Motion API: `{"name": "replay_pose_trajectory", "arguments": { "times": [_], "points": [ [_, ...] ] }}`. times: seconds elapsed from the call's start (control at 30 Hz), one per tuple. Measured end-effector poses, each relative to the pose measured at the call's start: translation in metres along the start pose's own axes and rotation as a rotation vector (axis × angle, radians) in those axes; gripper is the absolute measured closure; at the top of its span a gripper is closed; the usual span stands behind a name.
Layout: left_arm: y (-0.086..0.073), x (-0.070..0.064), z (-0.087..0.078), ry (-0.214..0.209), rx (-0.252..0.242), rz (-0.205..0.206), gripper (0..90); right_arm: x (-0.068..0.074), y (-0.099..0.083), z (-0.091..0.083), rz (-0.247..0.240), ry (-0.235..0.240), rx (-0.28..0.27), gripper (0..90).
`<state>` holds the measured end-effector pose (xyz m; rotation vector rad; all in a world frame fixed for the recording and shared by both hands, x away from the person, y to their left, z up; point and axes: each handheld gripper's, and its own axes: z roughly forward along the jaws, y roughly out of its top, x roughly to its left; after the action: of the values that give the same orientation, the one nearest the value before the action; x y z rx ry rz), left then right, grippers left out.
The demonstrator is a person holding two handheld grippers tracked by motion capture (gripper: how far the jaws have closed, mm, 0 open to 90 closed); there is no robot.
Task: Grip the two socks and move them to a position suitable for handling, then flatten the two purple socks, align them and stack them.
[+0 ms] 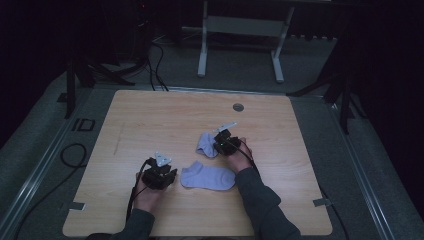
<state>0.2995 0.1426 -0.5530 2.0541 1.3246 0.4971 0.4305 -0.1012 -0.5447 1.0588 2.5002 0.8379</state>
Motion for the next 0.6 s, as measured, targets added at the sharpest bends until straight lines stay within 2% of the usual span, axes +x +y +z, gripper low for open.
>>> {"name": "replay_pose_trajectory", "arguments": {
  "times": [0.2,0.37,0.5,0.57,0.6],
  "points": [
    [0.000,0.000,0.000,0.000,0.001,-0.002,70.3,-0.005,-0.018,-0.013,0.009,0.007,0.002,89.6],
    [0.000,0.000,0.001,0.000,0.000,-0.001,69.9,-0.010,-0.031,-0.025,-0.020,-0.008,0.021,88.9],
    [0.000,0.000,0.001,-0.001,0.003,0.002,69.9,-0.018,-0.043,-0.036,0.000,-0.006,0.027,86.4],
    [0.000,-0.001,0.001,-0.001,0.003,0.004,69.9,-0.019,-0.045,-0.039,0.005,-0.014,0.021,85.0],
    [0.000,-0.002,0.001,-0.001,0.002,0.004,69.9,-0.020,-0.047,-0.044,0.013,-0.011,0.000,84.2]
  ]
}}
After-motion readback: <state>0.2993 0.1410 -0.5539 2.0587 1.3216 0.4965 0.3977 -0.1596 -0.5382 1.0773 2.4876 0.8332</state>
